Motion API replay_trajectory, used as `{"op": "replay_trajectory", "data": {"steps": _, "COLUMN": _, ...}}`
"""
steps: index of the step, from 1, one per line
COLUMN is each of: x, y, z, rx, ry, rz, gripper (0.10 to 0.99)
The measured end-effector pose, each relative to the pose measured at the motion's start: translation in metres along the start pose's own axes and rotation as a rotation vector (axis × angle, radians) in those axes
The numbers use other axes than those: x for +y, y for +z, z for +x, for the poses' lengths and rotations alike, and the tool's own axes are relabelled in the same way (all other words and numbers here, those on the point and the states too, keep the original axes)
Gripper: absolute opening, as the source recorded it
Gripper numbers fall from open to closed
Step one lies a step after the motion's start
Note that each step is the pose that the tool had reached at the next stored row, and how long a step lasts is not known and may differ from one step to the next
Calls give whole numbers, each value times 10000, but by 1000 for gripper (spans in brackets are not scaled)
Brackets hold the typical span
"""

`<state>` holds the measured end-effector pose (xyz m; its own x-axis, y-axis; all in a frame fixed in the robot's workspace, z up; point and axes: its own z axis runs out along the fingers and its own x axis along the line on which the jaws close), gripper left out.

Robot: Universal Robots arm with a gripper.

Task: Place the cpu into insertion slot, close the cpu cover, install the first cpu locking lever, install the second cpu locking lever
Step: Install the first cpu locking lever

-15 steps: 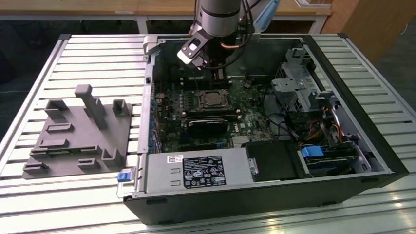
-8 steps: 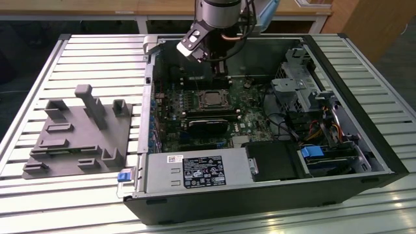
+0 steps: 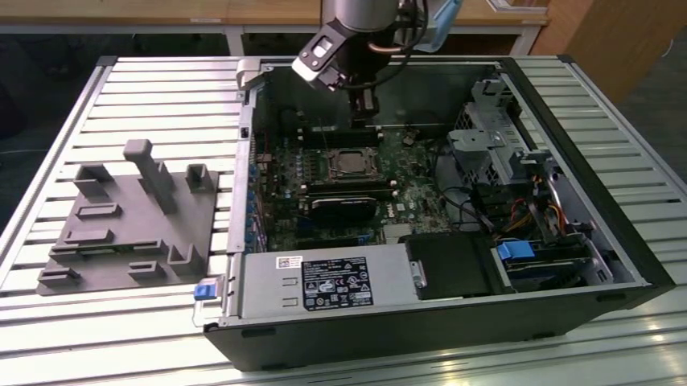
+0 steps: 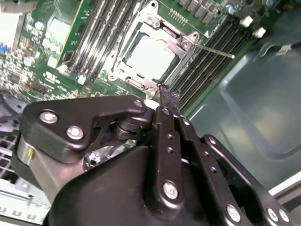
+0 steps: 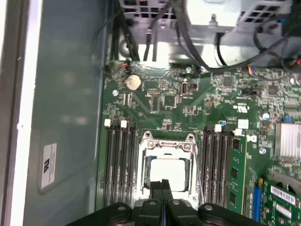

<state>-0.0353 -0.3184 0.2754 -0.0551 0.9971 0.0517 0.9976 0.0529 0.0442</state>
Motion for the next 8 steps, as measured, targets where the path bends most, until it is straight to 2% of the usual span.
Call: {"op": "replay_trajectory", "data": {"steps": 8, "x": 0, "y": 0, "z": 0, "rx": 60, "ry": -1357, "rz": 71, "gripper": 106}}
